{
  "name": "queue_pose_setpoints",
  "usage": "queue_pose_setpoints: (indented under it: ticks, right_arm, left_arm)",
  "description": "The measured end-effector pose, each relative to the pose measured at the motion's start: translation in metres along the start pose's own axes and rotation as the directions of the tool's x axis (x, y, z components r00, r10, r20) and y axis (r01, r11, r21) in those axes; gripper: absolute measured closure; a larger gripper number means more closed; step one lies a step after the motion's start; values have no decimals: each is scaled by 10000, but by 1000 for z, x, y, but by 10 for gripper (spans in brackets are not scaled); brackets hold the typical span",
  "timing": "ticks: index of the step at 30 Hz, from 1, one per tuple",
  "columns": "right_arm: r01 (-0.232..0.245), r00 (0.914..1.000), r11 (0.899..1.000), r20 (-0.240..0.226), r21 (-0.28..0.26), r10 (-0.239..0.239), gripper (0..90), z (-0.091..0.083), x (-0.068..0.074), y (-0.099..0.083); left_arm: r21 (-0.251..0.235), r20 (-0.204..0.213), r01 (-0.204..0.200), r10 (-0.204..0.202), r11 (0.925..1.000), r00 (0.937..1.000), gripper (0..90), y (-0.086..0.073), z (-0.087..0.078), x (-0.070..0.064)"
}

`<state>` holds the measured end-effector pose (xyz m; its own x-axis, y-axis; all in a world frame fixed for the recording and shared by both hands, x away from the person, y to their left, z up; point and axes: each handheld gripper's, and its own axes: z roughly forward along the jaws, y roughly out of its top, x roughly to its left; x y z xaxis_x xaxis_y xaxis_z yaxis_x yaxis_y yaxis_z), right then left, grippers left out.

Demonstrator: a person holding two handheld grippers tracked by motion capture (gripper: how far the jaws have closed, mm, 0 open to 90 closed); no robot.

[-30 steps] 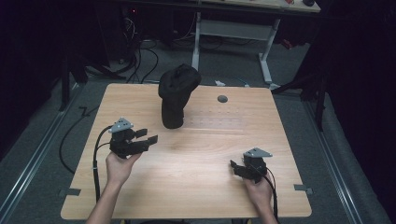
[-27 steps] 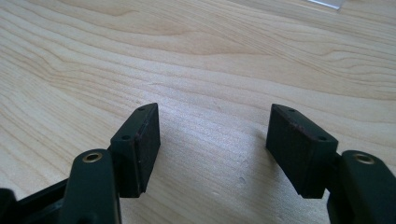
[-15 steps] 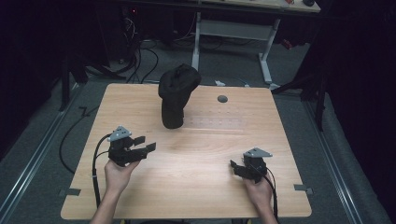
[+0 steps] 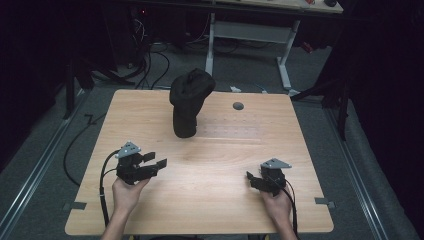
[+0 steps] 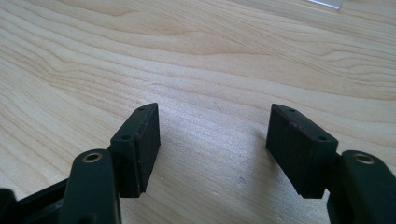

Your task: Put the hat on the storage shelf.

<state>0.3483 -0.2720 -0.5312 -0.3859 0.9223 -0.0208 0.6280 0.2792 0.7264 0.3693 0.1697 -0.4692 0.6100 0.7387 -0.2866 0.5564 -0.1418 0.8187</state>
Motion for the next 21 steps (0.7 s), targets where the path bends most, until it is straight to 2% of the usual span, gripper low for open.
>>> queue_pose_setpoints:
  ticks: [9,21]
  right_arm:
    - [-2,10000,10000,1,1,2,351,0,0,0]
    - [-14,10000,10000,6,2,14,351,0,0,0]
  left_arm:
    - [-8,-67,148,-148,9999,9999,390,-9,-1,-1]
    - [358,-441,10,6,9994,9990,397,-26,9,2]
